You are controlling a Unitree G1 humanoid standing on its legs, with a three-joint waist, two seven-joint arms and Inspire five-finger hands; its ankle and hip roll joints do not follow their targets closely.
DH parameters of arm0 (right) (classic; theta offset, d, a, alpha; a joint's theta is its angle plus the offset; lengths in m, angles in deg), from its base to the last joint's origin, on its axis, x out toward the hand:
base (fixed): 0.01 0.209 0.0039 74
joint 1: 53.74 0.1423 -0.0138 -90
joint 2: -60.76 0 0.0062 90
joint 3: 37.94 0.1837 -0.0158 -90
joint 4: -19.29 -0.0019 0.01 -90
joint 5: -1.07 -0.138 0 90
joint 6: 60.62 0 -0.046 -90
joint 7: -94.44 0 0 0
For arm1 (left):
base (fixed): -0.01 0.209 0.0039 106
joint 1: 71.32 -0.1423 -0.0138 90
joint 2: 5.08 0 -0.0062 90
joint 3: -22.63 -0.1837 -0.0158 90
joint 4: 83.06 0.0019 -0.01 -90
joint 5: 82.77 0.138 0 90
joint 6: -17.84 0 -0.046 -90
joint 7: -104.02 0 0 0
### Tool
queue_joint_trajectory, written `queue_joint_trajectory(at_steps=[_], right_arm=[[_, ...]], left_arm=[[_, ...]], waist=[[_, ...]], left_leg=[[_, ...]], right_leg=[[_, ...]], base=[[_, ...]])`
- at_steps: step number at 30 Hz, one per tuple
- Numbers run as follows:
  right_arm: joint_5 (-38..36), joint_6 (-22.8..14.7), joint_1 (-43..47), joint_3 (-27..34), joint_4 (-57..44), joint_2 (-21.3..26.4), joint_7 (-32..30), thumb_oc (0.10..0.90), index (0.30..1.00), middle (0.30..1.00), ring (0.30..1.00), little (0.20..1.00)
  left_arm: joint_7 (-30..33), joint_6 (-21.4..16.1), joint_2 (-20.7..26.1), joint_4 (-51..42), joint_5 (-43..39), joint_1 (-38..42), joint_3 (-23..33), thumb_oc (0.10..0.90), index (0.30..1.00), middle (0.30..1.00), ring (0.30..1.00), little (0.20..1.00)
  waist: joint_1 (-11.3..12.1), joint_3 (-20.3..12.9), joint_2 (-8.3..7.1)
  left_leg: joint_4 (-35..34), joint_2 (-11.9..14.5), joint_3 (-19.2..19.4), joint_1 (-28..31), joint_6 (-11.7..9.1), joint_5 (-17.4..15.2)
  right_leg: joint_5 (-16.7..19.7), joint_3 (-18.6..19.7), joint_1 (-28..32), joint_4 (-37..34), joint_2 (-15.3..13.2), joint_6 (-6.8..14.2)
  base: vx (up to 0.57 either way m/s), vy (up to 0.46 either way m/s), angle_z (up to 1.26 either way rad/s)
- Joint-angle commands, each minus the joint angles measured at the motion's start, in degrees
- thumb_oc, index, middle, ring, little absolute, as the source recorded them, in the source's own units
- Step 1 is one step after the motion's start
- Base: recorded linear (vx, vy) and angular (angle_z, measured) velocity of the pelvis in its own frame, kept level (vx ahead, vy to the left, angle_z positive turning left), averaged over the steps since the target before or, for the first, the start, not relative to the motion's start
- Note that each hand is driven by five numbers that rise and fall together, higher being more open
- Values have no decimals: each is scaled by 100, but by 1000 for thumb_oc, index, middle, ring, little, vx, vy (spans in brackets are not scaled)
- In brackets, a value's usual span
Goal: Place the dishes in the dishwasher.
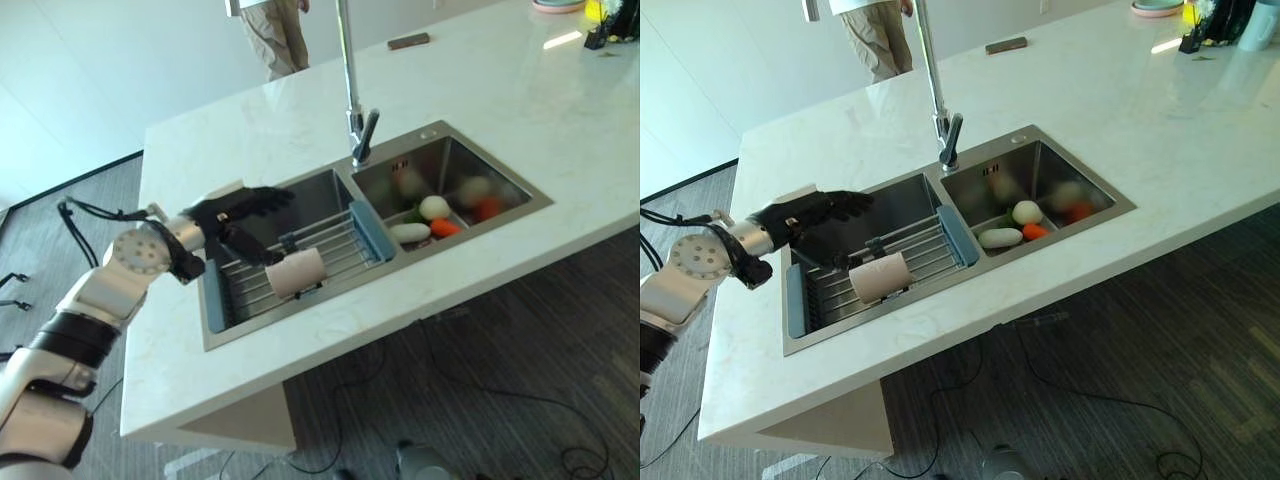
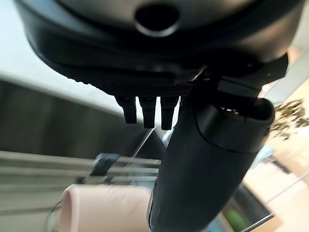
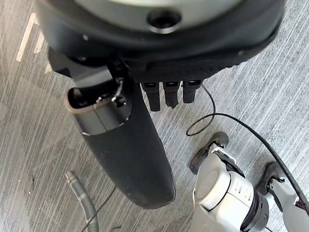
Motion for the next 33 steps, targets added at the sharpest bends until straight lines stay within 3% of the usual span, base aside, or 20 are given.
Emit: queue_joint_trajectory(at_steps=[1, 16, 33], right_arm=[[-204, -207, -117, 77, -256, 133, 36, 800, 900, 900, 900, 900], [-154, -149, -128, 129, -439, 225, 72, 800, 900, 900, 900, 900], [-161, -101, -256, 277, -600, 258, 32, 800, 900, 900, 900, 900]], left_arm=[[65, -150, 155, 130, -125, 804, 465, 800, 900, 900, 900, 900], [-136, -3, 129, 90, -76, 624, 408, 800, 900, 900, 900, 900], [171, 153, -465, 67, -195, 284, 553, 800, 900, 900, 900, 900]], waist=[[-15, -190, -19], [-37, -117, 51], [-237, -3, 180]], left_leg=[[743, -115, -526, -95, 150, -1422], [743, -197, -541, -139, 187, -1421], [743, -225, -402, -145, 173, -1438]], right_leg=[[-557, -108, 159, -62, -320, 643], [-513, -58, 86, -62, -360, 695], [-477, 58, -11, -62, -377, 733]], base=[[8, 36, 2], [4, 8, 1], [8, 0, -5]])
